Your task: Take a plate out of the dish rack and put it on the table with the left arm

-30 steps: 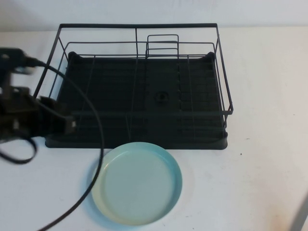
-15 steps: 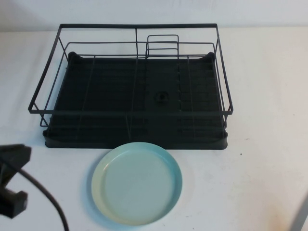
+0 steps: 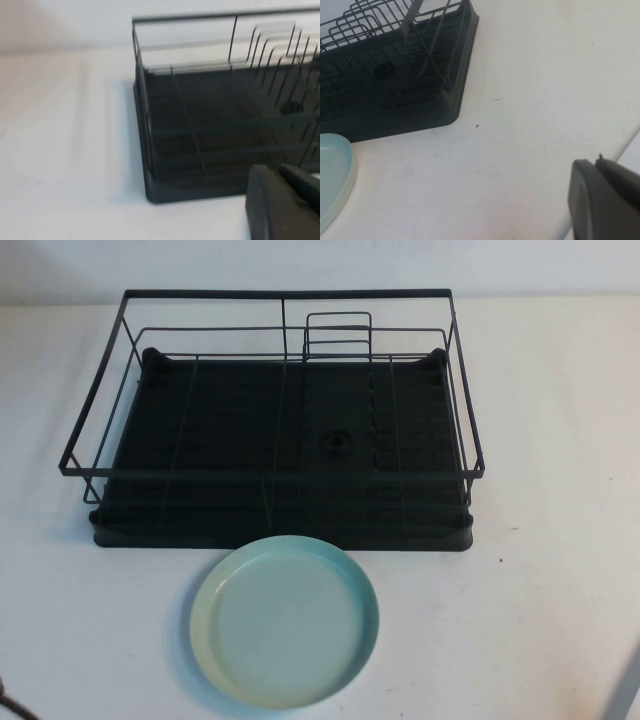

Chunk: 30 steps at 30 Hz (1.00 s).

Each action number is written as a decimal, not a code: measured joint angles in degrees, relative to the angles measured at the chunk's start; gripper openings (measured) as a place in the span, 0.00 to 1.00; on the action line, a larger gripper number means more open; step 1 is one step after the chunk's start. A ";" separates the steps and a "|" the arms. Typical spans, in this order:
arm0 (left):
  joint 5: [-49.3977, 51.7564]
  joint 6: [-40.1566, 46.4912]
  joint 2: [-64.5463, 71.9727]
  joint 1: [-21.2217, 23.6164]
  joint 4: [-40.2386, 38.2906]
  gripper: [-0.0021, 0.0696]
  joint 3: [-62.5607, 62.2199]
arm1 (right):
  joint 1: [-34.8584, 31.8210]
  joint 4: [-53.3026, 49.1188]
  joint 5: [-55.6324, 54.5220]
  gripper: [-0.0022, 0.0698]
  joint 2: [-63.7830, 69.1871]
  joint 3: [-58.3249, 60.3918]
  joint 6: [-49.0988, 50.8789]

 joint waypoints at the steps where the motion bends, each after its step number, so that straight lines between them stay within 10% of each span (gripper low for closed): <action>1: -3.61 -0.10 -1.73 0.36 0.00 0.03 2.97 | 0.00 0.00 0.00 0.00 0.00 0.00 0.00; 14: -11.35 -0.95 -20.88 12.31 -6.11 0.03 26.78 | 0.00 0.28 0.00 0.00 0.00 0.00 0.00; 30: -5.51 6.40 -20.92 8.68 -7.51 0.03 26.86 | 0.00 1.33 0.02 0.00 0.00 0.00 0.00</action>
